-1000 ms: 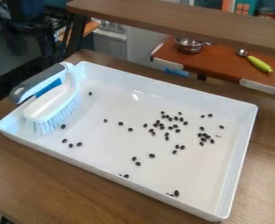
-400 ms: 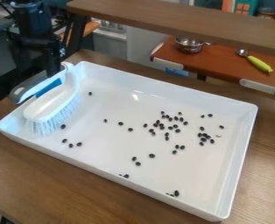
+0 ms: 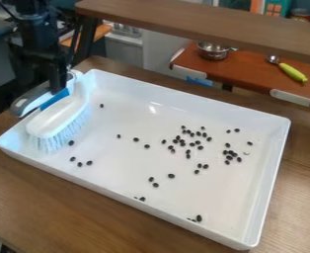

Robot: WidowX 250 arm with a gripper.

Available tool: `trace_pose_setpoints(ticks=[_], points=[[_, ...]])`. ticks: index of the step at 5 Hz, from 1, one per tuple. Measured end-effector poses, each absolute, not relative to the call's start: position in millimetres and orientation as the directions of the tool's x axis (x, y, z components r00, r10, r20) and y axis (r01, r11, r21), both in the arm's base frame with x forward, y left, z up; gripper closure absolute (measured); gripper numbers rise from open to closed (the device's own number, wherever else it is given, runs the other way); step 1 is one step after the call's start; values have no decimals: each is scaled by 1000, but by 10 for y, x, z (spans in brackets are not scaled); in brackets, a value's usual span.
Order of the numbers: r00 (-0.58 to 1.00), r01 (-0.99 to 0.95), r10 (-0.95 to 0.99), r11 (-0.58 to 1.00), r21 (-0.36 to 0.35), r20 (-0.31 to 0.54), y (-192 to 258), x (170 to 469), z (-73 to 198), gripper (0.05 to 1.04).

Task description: Sweep into pile

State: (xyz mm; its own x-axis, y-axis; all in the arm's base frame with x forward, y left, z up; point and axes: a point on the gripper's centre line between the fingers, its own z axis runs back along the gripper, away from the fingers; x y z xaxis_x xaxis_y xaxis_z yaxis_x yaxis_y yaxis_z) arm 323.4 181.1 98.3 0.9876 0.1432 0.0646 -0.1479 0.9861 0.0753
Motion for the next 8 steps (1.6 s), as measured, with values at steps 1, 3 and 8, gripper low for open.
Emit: trace_pose_setpoints(ticks=[1, 3, 8], points=[[988, -142, 135, 985, 101, 68, 1794, 3231, 904, 83], [988, -150, 144, 979, 138, 56, 1821, 3218, 740, 83], [989, -141, 144, 985, 103, -31, 1515, 3258, 640, 593]])
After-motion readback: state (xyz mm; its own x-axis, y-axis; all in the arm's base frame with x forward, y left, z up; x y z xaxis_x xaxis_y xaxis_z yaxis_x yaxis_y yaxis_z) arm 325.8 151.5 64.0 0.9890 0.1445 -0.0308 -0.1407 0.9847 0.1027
